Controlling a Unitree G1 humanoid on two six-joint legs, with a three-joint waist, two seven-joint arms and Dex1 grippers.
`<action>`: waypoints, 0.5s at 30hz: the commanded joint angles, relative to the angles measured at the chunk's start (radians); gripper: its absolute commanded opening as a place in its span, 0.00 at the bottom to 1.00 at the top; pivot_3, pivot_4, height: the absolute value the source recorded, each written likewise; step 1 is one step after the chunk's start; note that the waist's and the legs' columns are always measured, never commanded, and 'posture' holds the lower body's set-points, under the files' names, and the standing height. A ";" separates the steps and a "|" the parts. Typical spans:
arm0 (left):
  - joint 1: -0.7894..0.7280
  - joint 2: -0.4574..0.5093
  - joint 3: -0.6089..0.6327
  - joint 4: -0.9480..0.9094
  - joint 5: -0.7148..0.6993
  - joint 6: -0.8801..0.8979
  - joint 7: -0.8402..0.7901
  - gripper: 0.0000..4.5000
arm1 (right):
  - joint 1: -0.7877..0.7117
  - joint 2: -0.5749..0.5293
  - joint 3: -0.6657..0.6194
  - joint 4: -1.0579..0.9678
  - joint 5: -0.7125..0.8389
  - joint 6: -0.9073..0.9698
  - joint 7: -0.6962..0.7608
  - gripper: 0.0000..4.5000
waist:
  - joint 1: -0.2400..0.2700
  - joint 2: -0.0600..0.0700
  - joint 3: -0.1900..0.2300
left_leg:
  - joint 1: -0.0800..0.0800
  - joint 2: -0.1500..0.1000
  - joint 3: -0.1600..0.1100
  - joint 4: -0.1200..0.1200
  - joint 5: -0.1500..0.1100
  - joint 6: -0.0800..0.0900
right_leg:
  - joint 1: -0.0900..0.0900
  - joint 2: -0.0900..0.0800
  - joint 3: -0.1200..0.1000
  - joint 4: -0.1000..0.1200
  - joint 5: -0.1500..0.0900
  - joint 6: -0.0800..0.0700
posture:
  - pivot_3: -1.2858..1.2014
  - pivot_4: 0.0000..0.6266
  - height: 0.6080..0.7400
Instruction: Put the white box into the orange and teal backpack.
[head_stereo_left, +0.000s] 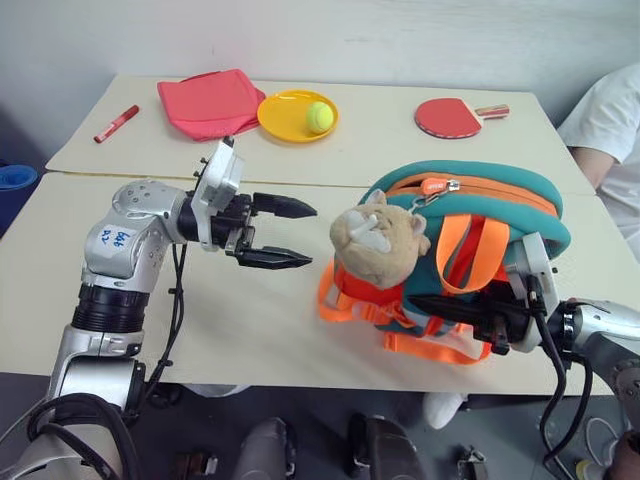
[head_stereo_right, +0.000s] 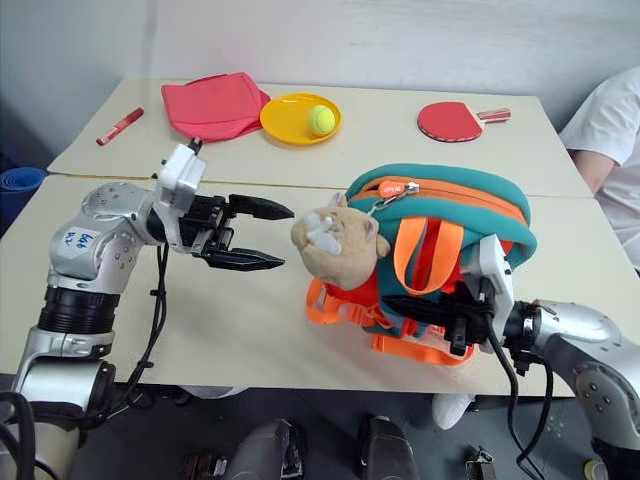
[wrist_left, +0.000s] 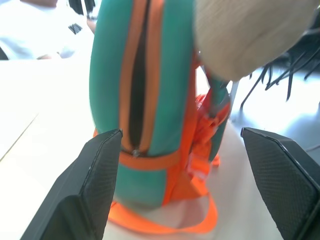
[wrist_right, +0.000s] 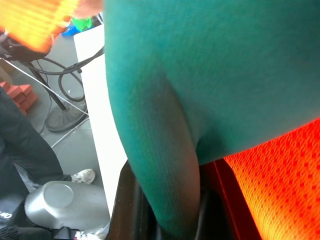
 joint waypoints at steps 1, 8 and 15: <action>0.024 -0.025 0.031 -0.144 -0.069 0.036 0.064 0.88 | -0.011 0.008 0.013 -0.008 0.000 -0.007 -0.001 0.00 | -0.002 0.000 0.000 | 0.000 0.000 0.000 0.000 0.000 0.000 | 0.000 0.000 0.000 0.000 0.000 0.000 | 0.52 0.24 1.00; 0.039 -0.136 0.007 -0.240 -0.067 0.015 0.192 0.88 | -0.032 0.016 0.039 0.010 -0.015 -0.009 0.003 0.00 | -0.002 0.000 0.000 | 0.001 0.001 0.000 0.002 0.000 -0.001 | 0.001 0.002 0.001 0.001 0.000 0.000 | 0.52 0.24 1.00; 0.042 -0.139 0.047 -0.210 -0.071 0.000 0.216 0.66 | -0.004 0.012 0.030 0.011 -0.024 -0.028 0.017 0.00 | -0.001 0.000 0.000 | 0.001 0.001 0.001 0.002 -0.001 -0.001 | 0.001 0.002 0.001 0.001 0.000 0.000 | 0.52 0.24 1.00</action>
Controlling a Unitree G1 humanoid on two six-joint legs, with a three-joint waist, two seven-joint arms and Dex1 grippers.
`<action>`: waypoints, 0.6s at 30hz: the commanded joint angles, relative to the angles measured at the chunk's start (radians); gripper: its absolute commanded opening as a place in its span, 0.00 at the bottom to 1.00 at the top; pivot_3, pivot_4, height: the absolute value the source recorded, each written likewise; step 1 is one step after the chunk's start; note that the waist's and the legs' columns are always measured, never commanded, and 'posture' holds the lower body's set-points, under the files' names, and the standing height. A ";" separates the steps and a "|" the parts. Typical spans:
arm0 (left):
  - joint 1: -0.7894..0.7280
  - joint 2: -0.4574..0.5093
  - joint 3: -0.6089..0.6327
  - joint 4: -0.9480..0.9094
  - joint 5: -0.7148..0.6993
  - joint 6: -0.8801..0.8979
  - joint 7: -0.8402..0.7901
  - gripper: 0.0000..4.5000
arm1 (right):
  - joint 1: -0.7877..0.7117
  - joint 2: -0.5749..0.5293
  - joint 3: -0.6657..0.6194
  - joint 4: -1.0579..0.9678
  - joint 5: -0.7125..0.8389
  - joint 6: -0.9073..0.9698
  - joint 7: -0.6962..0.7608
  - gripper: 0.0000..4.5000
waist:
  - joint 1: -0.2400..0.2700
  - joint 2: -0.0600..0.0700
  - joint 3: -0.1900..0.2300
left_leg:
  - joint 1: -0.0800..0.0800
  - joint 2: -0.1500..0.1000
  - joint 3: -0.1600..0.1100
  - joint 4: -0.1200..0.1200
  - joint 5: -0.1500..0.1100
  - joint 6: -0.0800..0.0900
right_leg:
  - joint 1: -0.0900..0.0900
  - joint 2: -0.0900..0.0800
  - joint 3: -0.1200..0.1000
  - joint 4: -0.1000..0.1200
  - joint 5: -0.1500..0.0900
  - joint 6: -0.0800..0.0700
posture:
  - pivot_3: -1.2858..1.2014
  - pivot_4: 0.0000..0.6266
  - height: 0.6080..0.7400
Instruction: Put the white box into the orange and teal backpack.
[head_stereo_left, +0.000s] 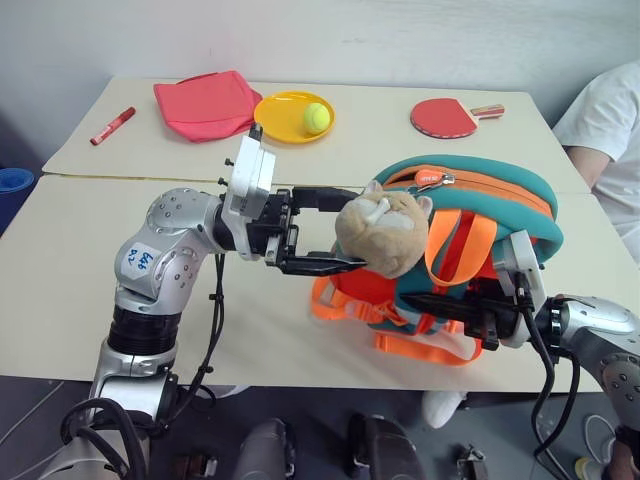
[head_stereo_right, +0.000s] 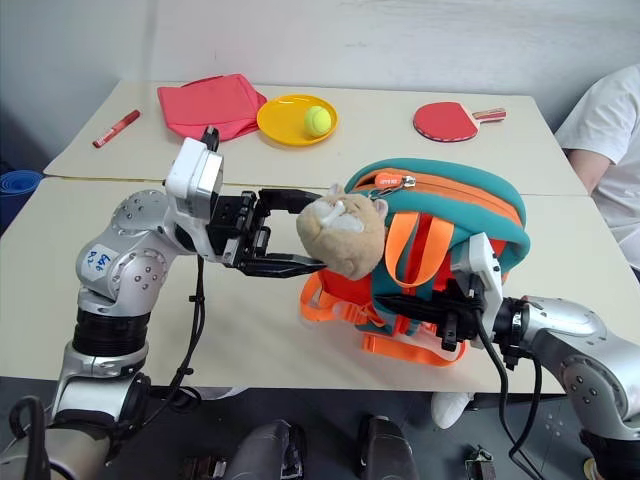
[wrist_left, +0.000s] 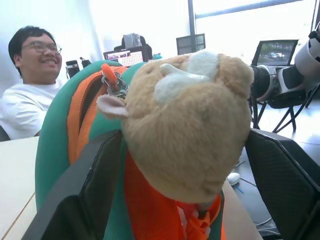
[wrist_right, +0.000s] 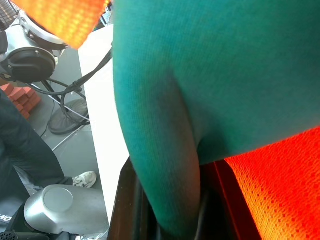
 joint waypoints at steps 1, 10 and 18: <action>0.000 0.026 0.060 0.019 -0.016 -0.014 0.029 0.61 | 0.021 0.000 -0.011 -0.018 -0.008 -0.016 0.011 0.00 | 0.000 0.000 0.000 | 0.000 0.000 0.000 0.000 0.000 0.000 | 0.000 0.000 0.000 0.000 0.000 0.000 | 0.52 0.24 1.00; 0.040 0.194 0.132 0.255 0.084 -0.097 0.024 0.07 | 0.116 -0.003 -0.063 -0.030 -0.021 -0.046 -0.001 0.00 | 0.000 0.000 0.000 | 0.000 0.000 0.000 0.000 -0.001 0.000 | 0.000 0.000 0.000 0.000 0.000 0.000 | 0.52 0.24 1.00; 0.121 0.209 -0.019 0.454 0.305 -0.264 0.011 0.05 | 0.189 0.021 -0.091 -0.061 -0.013 -0.077 -0.018 0.00 | 0.000 0.000 0.000 | 0.001 0.000 0.001 0.000 -0.002 0.000 | 0.000 -0.002 0.000 -0.001 0.000 0.000 | 0.52 0.24 1.00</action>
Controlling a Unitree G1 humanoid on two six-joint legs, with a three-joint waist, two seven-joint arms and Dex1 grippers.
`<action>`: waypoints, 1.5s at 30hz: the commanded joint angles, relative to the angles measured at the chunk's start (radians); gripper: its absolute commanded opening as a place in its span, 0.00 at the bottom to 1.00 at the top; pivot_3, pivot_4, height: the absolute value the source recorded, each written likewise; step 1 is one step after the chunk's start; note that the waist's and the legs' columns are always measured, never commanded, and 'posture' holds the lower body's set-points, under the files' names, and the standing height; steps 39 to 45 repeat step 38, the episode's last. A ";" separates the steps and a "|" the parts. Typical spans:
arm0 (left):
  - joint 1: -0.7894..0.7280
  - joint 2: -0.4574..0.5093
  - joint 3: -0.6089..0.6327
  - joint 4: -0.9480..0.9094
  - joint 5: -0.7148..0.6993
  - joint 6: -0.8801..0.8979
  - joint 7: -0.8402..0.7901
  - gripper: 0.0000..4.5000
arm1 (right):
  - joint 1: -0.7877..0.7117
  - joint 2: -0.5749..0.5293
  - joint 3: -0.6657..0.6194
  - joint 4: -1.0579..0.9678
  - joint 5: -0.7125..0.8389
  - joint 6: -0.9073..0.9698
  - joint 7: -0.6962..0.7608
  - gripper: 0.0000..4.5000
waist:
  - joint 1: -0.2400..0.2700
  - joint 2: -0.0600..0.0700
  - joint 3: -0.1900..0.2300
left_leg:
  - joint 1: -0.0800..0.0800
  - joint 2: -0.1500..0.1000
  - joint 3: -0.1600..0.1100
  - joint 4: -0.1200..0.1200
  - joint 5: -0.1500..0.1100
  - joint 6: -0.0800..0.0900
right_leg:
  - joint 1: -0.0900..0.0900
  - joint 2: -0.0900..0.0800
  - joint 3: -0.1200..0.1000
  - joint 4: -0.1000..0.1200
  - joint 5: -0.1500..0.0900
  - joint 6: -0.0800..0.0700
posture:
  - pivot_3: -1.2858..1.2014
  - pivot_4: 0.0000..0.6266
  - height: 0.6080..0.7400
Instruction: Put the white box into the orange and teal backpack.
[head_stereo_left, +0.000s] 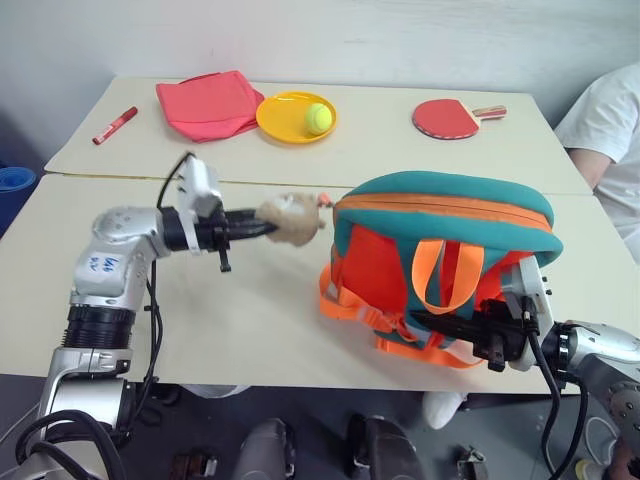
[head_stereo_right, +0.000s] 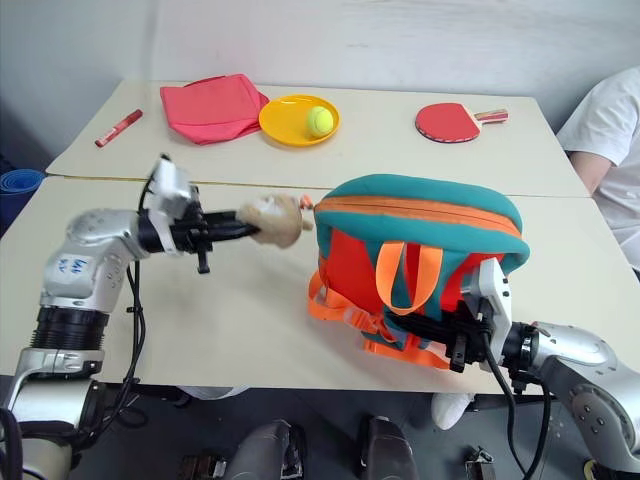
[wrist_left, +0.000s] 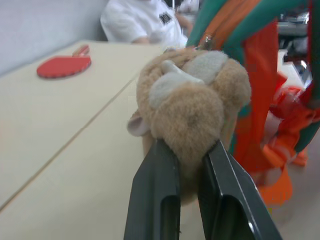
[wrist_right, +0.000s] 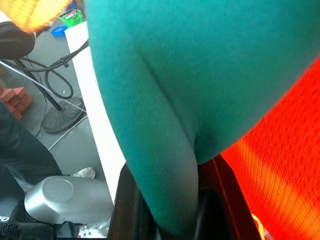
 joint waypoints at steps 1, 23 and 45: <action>0.049 -0.011 -0.049 0.068 0.092 -0.076 0.014 0.05 | 0.026 0.015 -0.040 -0.032 0.004 -0.023 -0.013 0.00 | -0.003 0.000 0.000 | 0.000 0.000 0.001 0.000 0.000 0.000 | 0.000 0.000 0.000 0.000 0.000 0.000 | 0.52 0.24 1.00; 0.402 0.228 0.226 -0.214 -0.076 0.100 -0.069 1.00 | 0.288 0.117 -0.299 0.044 -0.254 -0.508 0.181 0.95 | -0.018 0.001 0.000 | 0.000 0.001 0.001 -0.005 -0.002 -0.001 | 0.000 0.000 0.000 -0.002 0.000 0.000 | 0.52 0.24 1.00; 0.838 0.148 0.356 -0.330 0.040 -0.212 0.048 1.00 | 0.240 0.013 -0.294 0.610 -0.427 -0.844 0.387 0.99 | -0.028 0.003 0.002 | 0.008 0.003 0.002 -0.013 -0.004 -0.012 | 0.000 -0.002 0.002 -0.002 -0.004 -0.006 | 0.52 0.24 1.00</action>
